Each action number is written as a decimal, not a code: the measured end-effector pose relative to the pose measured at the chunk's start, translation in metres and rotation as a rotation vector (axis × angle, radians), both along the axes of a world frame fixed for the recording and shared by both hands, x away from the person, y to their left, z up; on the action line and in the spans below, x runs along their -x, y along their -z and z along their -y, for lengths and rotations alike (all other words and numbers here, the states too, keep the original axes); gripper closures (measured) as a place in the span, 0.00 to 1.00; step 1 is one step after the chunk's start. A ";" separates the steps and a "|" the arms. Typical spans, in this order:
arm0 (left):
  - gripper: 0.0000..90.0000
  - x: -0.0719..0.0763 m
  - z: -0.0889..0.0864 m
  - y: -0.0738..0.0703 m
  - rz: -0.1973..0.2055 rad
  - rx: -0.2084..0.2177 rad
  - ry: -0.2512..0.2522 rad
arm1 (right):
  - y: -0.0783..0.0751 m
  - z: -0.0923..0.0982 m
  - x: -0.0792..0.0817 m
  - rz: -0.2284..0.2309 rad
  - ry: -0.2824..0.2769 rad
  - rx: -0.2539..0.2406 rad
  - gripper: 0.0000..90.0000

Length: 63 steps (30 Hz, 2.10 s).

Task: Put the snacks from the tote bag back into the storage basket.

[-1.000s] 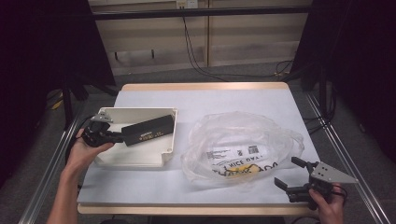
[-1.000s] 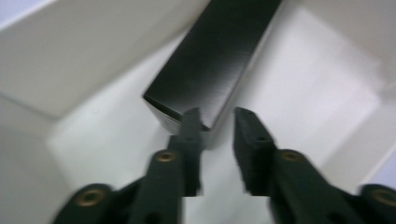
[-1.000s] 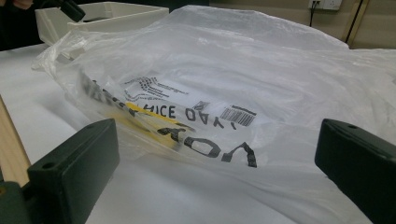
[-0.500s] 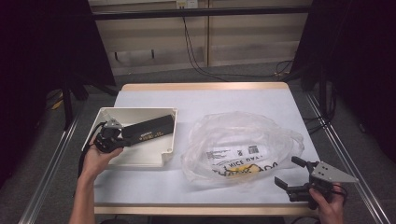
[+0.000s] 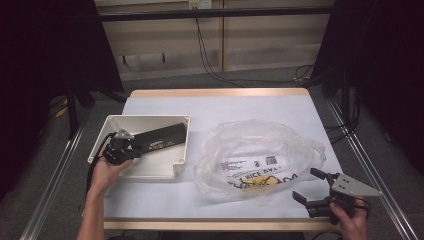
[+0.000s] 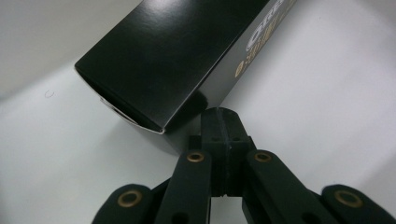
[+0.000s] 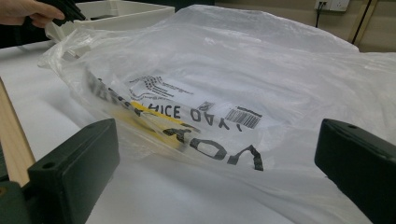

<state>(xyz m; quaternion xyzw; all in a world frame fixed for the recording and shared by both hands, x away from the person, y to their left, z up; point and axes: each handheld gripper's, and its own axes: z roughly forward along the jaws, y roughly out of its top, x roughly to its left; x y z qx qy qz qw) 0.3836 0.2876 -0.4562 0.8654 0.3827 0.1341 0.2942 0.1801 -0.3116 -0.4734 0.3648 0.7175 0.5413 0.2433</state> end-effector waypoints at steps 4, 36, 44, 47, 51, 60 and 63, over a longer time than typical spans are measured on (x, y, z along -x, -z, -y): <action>1.00 -0.004 0.003 0.001 -0.004 -0.004 0.004 | 0.000 0.000 0.001 0.003 0.009 0.002 0.00; 1.00 -0.035 0.028 0.000 0.021 0.043 -0.059 | 0.000 0.000 -0.001 -0.003 -0.008 0.015 0.00; 1.00 -0.040 0.029 0.005 0.005 0.049 -0.064 | 0.000 -0.001 -0.001 -0.005 -0.006 0.014 0.00; 1.00 -0.041 0.031 0.006 0.006 0.066 -0.071 | 0.000 -0.001 -0.001 -0.005 -0.007 0.015 0.00; 1.00 -0.042 0.031 0.007 0.005 0.068 -0.064 | 0.001 -0.001 -0.001 -0.004 -0.006 0.015 0.00; 0.98 -0.036 0.030 0.001 0.018 0.075 -0.034 | 0.000 0.000 0.000 -0.007 -0.005 0.013 0.00; 0.93 -0.031 0.028 -0.004 0.035 0.095 -0.018 | 0.000 0.000 0.000 -0.005 -0.009 0.016 0.00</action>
